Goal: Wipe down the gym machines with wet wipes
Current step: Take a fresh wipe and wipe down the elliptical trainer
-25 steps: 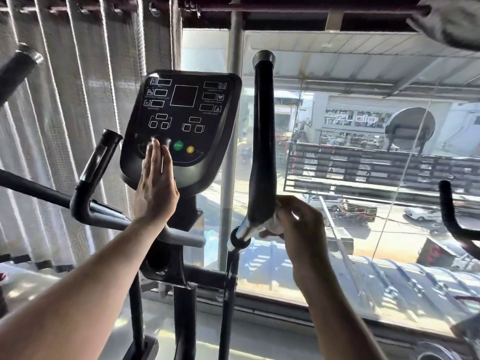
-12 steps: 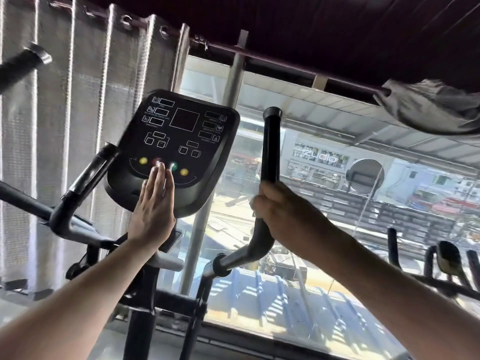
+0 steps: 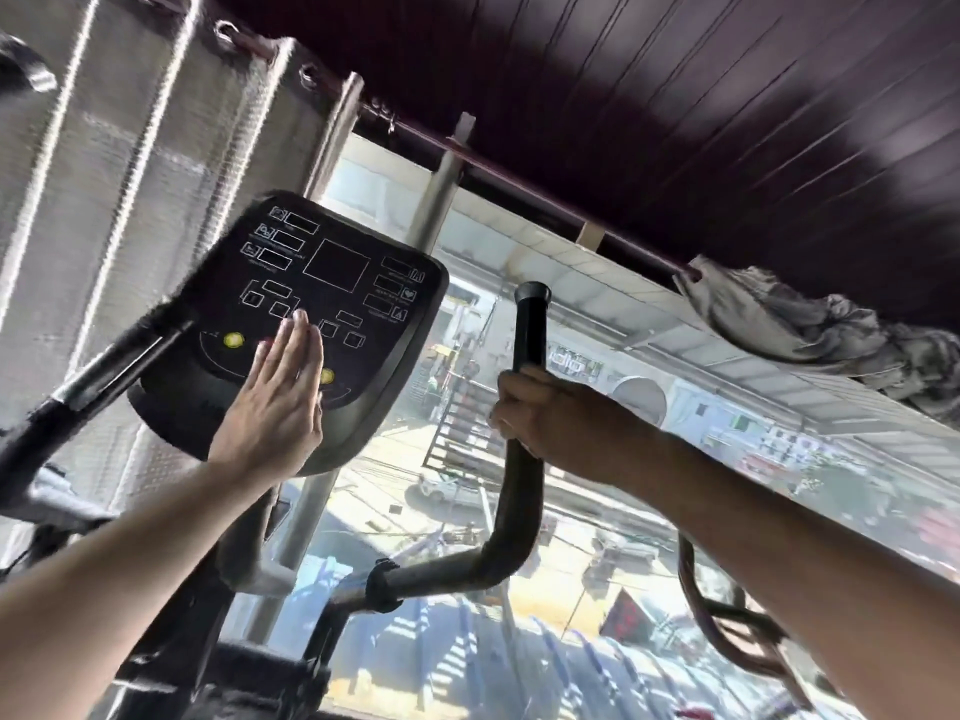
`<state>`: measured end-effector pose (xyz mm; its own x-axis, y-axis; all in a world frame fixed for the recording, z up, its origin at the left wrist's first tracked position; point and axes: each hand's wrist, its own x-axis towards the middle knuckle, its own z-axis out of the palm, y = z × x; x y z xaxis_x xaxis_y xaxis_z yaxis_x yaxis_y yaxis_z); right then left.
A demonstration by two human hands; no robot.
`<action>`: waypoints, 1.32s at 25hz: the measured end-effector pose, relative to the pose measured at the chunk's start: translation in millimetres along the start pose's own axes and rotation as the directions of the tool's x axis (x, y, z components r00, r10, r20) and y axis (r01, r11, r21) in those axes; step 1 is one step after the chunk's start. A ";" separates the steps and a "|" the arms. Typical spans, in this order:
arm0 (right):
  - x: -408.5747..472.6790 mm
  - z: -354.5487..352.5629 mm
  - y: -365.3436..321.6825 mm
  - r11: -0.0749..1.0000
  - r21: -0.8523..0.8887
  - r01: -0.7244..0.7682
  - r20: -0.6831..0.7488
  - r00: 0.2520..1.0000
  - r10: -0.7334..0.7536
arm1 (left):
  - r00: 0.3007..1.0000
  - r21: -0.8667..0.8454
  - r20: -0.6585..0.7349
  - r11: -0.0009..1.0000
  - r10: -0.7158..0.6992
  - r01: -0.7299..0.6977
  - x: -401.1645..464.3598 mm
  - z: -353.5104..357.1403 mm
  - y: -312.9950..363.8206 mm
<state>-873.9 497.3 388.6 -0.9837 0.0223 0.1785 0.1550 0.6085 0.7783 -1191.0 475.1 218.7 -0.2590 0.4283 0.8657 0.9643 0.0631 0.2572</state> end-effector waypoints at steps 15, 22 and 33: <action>92.6 -12.3 126.9 0.503 0.510 -0.697 0.329 0.699 0.635 | 0.995 -0.075 -0.007 0.993 0.095 -0.096 -2.0 6.3 -5.5; 77.5 12.1 122.7 -0.081 0.768 -0.635 0.426 0.411 0.806 | 0.995 -0.085 -0.031 0.992 0.093 -0.095 -3.7 5.1 -4.4; 50.6 7.3 94.4 0.985 0.007 -0.172 -0.003 0.985 0.172 | 0.991 -0.172 -0.079 0.977 0.112 -0.124 -18.9 -2.3 -4.7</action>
<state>-909.7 561.6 466.7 -0.9423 0.1241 0.3110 0.3207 0.6014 0.7317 -1190.8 464.7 202.2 -0.1530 0.3602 0.9203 0.9649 -0.1465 0.2178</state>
